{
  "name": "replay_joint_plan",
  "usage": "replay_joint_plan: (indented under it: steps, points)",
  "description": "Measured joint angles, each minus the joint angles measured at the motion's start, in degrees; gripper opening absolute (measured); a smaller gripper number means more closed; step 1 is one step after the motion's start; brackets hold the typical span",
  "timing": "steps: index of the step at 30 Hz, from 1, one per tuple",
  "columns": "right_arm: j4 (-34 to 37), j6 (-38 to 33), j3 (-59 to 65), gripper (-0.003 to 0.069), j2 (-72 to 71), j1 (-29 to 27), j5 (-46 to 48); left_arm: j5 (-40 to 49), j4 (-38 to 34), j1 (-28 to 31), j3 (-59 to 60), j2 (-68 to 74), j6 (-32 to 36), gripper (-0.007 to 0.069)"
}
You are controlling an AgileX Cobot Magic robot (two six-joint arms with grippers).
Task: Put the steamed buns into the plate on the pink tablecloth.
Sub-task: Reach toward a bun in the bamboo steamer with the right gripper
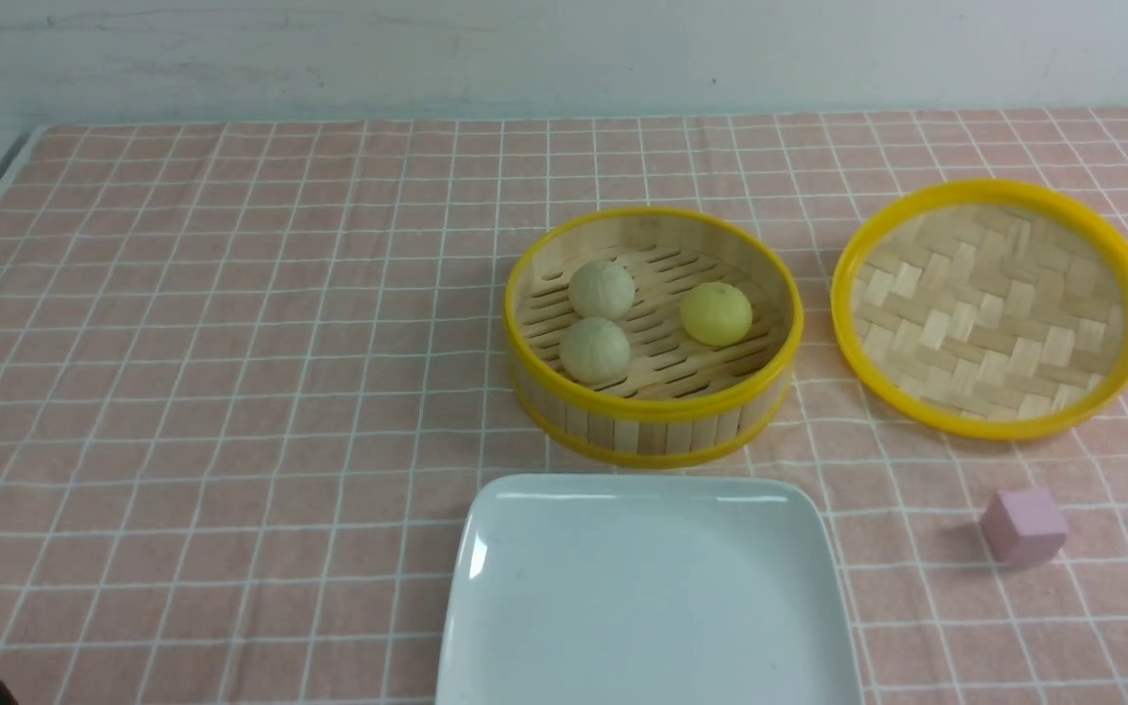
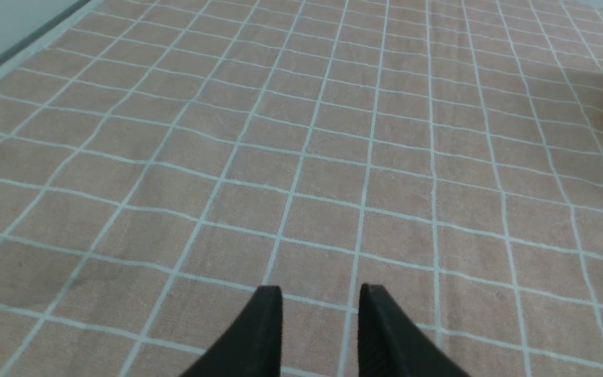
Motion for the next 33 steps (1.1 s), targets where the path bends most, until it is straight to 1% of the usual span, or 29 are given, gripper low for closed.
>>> replay_joint_plan:
  steps: [1,2,3,5,6,7,8,11,13,19,21,23,25,26,27,28,29,30,31,32,33]
  points:
    - [0.7,0.6,0.0,0.0239,0.0,0.0,-0.2,0.0,-3.4,0.0,0.0,0.0,-2.0,0.024]
    - [1.1,0.9,0.0,0.0239,0.0,0.0,-0.3,0.0,-4.9,0.0,0.0,0.0,-3.0,0.024]
    - [2.8,2.5,0.0,0.0239,0.0,0.0,-0.4,0.0,-8.0,0.0,0.0,0.0,-5.3,0.024]
    - [9.4,7.2,0.1,0.0239,0.0,0.0,-0.7,0.2,-15.5,0.0,0.0,0.0,-10.9,0.024]
    - [16.5,12.1,0.2,0.0239,0.0,0.0,-0.9,0.7,-21.4,0.0,0.0,0.0,-15.6,0.024]
    - [21.5,15.5,0.4,0.0239,0.0,0.0,-1.0,1.0,-24.9,0.0,0.0,0.0,-18.4,0.024]
    - [24.5,17.4,0.4,0.0239,0.0,0.0,-1.0,1.2,-26.6,0.0,0.0,0.0,-19.9,0.024]
    - [32.2,21.5,0.6,0.0239,0.0,0.0,-1.0,1.6,-29.4,0.0,0.0,0.0,-22.4,0.024]
    - [34.3,22.3,0.6,0.0239,0.0,0.0,-1.0,1.7,-29.8,0.0,0.0,0.0,-22.9,0.024]
    - [37.0,22.3,0.7,0.0239,0.0,0.0,-1.0,1.6,-31.0,0.0,0.0,0.0,-23.1,0.024]
    - [37.7,20.4,-0.7,0.0239,0.0,0.0,-1.1,2.0,-33.6,0.0,-0.3,0.0,-21.9,0.0234]
    - [37.7,17.5,-3.3,0.0237,0.0,0.0,-1.6,3.1,-34.5,0.0,-1.9,0.0,-19.4,0.0216]
    - [37.0,11.9,-7.6,0.0213,0.3,0.0,-2.5,4.3,-34.9,0.0,-6.4,0.0,-13.8,0.0163]
    - [36.3,9.3,-10.0,0.0188,1.1,0.0,-2.5,4.5,-34.9,0.0,-8.8,0.0,-11.8,0.0139]
    - [35.0,6.3,-13.3,0.0139,2.8,0.0,-2.0,4.9,-34.8,0.0,-11.7,0.2,-9.2,0.0092]
    - [34.2,4.5,-14.7,0.0114,4.4,0.0,-1.6,5.1,-34.6,0.0,-13.6,0.8,-7.7,0.0071]
    - [32.8,2.4,-16.9,0.0069,6.8,0.0,-0.3,5.8,-34.0,0.0,-15.8,2.2,-6.2,0.0041]
    - [32.5,2.0,-17.8,0.005,7.3,0.0,0.5,6.0,-33.8,0.0,-16.3,2.6,-5.9,0.0036]
    - [30.3,-0.2,-20.6,0.0007,11.5,0.0,3.2,8.4,-32.1,0.0,-19.4,6.1,-4.2,0.0011]
    - [30.1,-0.7,-21.0,-0.0001,12.9,0.0,4.3,9.2,-31.7,0.0,-20.1,6.7,-3.9,0.0008]
    - [28.9,-1.5,-23.3,-0.001,17.3,0.0,7.8,11.7,-30.3,0.0,-21.7,9.5,-3.4,0.0004]
